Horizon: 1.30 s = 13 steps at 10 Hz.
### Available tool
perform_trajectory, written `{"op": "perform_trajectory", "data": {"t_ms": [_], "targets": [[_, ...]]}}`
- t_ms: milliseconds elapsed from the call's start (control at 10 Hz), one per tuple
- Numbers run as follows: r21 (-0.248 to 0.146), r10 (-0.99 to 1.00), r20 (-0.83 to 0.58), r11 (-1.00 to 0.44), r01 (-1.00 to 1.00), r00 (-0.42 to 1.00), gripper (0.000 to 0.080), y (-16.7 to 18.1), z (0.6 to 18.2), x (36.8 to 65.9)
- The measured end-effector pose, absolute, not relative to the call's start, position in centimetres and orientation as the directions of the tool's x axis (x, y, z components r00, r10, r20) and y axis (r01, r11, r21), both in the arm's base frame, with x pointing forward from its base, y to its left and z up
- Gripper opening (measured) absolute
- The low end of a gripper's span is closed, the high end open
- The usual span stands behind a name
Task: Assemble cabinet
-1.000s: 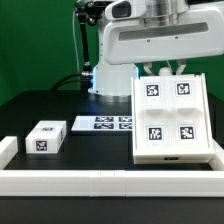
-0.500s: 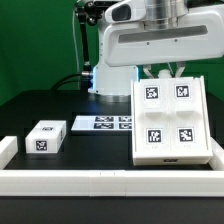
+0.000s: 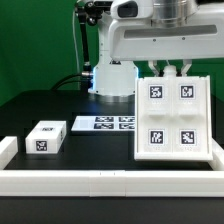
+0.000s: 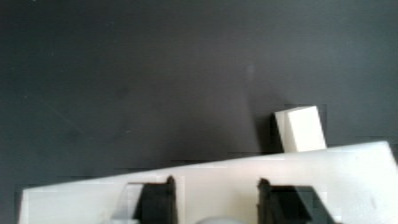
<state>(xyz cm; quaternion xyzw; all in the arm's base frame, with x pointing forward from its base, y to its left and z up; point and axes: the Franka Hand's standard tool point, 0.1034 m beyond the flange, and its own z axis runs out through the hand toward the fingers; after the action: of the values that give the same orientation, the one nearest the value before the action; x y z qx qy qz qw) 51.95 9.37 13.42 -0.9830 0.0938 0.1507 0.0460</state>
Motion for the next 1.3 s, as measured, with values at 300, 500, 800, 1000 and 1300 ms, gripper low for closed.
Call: {"op": "perform_trajectory", "data": {"t_ms": [300,500,800,1000,1300], "targets": [[-0.068,-0.073,-0.358,-0.992,-0.104,0.931,0.0215,9.5,15.1,53.5],[-0.066,-0.071,-0.355,-0.993,-0.101,0.932,0.0215,9.5,14.9,54.3],[-0.065,-0.07,-0.369,-0.993,-0.101,0.927,0.0215,9.4,14.5,54.0],[-0.069,-0.047,-0.449,-0.994,-0.087,0.892,0.0215,9.0,14.8,55.2],[-0.07,-0.042,-0.452,-0.994,-0.082,0.891,0.0215,9.3,14.2,56.5]]}}
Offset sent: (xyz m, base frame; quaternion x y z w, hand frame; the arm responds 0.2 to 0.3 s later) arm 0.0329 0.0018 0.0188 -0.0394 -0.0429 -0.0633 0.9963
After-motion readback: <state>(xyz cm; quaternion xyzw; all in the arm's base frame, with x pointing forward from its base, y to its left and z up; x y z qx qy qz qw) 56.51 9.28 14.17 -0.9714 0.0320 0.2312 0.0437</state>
